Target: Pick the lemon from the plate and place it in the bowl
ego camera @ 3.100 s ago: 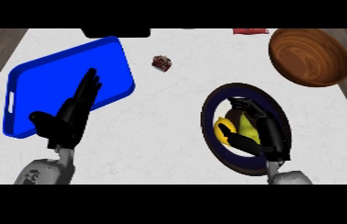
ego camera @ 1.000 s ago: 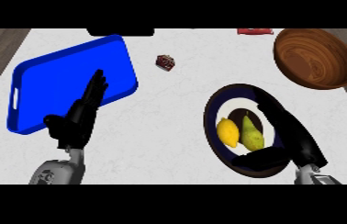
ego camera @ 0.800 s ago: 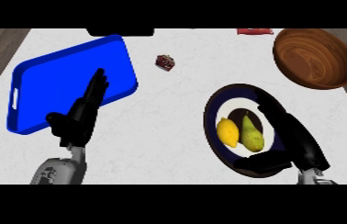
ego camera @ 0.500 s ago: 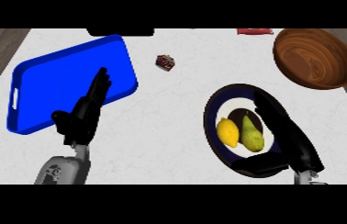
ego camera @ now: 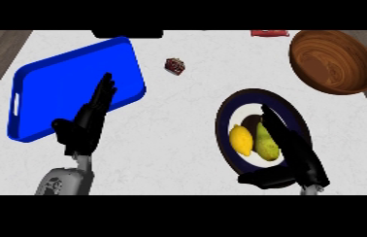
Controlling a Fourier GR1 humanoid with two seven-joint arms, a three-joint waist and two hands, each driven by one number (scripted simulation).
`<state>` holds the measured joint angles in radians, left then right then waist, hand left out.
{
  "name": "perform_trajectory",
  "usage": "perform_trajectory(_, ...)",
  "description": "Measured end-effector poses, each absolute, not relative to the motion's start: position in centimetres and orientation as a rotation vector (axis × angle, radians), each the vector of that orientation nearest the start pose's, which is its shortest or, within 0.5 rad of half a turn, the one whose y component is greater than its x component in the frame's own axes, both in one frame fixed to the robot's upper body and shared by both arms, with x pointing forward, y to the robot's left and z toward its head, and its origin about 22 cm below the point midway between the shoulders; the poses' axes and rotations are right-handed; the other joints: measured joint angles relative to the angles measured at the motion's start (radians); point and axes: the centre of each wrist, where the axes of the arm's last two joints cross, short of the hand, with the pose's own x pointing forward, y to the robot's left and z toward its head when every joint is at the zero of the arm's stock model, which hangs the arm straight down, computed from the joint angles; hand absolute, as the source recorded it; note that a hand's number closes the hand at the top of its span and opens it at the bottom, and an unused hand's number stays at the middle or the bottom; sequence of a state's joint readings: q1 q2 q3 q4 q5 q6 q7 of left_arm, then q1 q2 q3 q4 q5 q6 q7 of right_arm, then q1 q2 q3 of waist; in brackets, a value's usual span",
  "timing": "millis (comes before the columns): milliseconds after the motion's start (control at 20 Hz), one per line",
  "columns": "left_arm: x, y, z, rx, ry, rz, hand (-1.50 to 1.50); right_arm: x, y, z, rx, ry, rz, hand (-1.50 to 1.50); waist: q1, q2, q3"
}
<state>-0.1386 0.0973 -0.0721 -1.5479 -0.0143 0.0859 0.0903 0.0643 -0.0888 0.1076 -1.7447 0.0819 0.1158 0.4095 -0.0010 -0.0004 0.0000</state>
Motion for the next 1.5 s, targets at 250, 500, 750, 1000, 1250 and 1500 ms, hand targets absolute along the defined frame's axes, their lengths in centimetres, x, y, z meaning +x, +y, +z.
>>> perform_trajectory(250, 26.7, 21.7, 3.3, 0.062, -1.594, -0.113, 0.00, 23.6, -21.9, 1.2, -0.030, -1.252, 0.266, -1.50, 0.002, 0.000, 0.000)
perform_trajectory(500, 26.9, 21.7, 3.3, 0.069, -1.596, -0.106, 0.00, 23.6, -21.4, 0.1, -0.104, -1.237, 0.312, -1.50, 0.002, -0.002, -0.002)
perform_trajectory(750, 27.2, 22.0, 3.4, 0.068, -1.593, -0.110, 0.00, 24.5, -21.2, -1.1, -0.179, -1.221, 0.371, -1.50, 0.002, -0.008, -0.009)
perform_trajectory(1000, 27.2, 21.8, 3.1, 0.067, -1.590, -0.111, 0.00, 25.0, -20.8, -1.7, -0.164, -1.219, 0.410, 1.50, 0.001, -0.013, -0.014)
perform_trajectory(1250, 27.3, 21.4, 3.1, 0.058, -1.589, -0.111, 0.00, 25.1, -18.7, -2.3, -0.150, -1.271, 0.561, 1.50, 0.004, -0.012, -0.013)
perform_trajectory(1500, 27.0, 20.9, 2.5, 0.060, -1.593, -0.112, 0.00, 25.3, -18.4, -2.8, -0.137, -1.315, 0.628, 1.50, 0.002, -0.014, -0.013)
